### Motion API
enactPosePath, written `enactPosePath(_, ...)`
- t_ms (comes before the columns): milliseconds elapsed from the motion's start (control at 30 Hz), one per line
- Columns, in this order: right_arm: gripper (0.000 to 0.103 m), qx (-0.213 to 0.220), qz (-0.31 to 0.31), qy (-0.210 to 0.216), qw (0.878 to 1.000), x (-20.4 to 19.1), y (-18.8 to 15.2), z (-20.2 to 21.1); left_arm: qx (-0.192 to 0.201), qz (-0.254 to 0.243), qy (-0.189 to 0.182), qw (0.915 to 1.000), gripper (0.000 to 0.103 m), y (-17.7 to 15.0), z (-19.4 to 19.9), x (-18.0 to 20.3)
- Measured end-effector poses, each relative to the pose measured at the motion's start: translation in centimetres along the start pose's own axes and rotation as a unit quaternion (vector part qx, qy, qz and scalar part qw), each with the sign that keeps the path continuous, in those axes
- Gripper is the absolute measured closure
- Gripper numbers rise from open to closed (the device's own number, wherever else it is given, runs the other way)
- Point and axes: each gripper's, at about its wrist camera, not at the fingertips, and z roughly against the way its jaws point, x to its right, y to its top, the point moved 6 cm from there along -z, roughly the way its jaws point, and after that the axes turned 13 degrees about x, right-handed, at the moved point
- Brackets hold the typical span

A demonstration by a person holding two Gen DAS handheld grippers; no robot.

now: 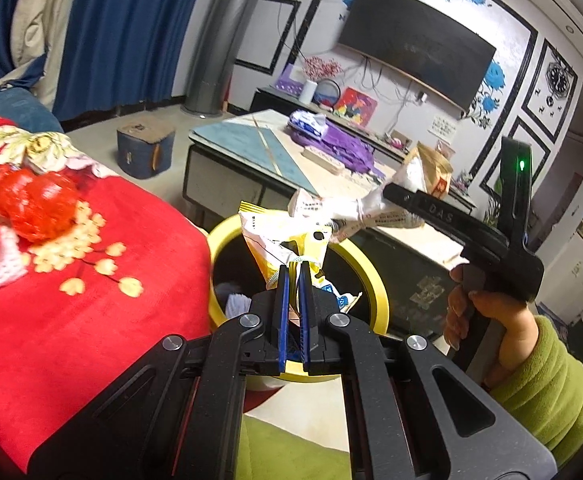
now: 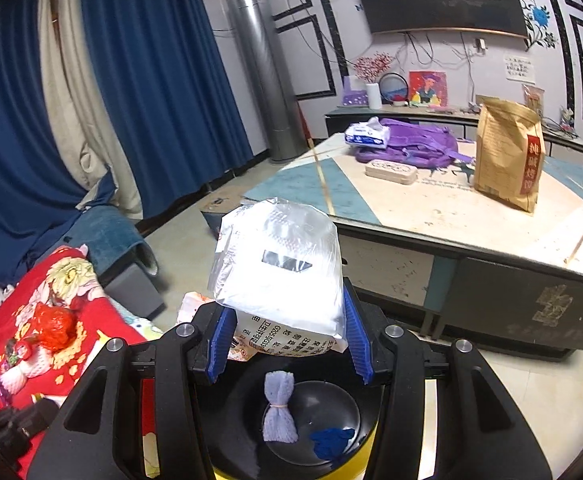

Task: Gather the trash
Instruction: 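Carry the wrapper and white bag over the yellow bin and release both, then move both open tools back over the bedspread toward the red bag and wrappers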

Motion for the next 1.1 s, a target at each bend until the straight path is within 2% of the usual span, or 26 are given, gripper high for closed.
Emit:
enactPosePath(667, 0.053, -0.038, -0.02, -0.013, 0.999, 2.5, -1.7, -2.2, -0.072, -0.014, -0.015, 0.9972, 0.102, -2.9, -6.1, 1.2)
enactPosePath(767, 0.05, -0.042, -0.028, -0.01, 0.999, 2.6, -1.8, -2.4, -0.074, -0.014, -0.014, 0.997, 0.101, -3.1, -6.7, 1.2)
enactPosePath(833, 0.042, -0.047, -0.036, -0.004, 0.998, 2.7, -2.0, -2.6, -0.074, -0.011, -0.01, 0.9971, 0.1, -3.1, -6.9, 1.1)
enactPosePath(867, 0.037, -0.049, -0.042, -0.003, 0.998, 2.8, -2.1, -2.6, -0.074, -0.011, -0.005, 0.9972, 0.097, -3.0, -7.0, 1.3)
enactPosePath(900, 0.034, -0.05, -0.046, -0.001, 0.998, 2.8, -2.1, -2.7, -0.074, -0.008, 0.001, 0.9972, 0.079, -3.0, -7.1, 1.1)
enactPosePath(933, 0.033, -0.051, -0.05, 0.001, 0.997, 2.8, -2.1, -2.7, -0.074, -0.005, 0.006, 0.9972, 0.058, -3.1, -6.9, 0.8)
enactPosePath(967, 0.032, -0.05, -0.053, -0.001, 0.997, 2.9, -2.1, -2.7, -0.071, -0.002, 0.011, 0.9974, 0.051, -3.1, -6.8, 0.5)
enactPosePath(1067, 0.031, -0.049, -0.053, 0.001, 0.997, 2.8, -2.1, -2.6, -0.058, 0.008, 0.02, 0.9981, 0.047, -2.6, -6.3, -0.3)
enactPosePath(1100, 0.031, -0.048, -0.053, 0.001, 0.997, 2.7, -2.0, -2.6, -0.054, 0.011, 0.023, 0.9982, 0.038, -2.5, -6.1, -0.5)
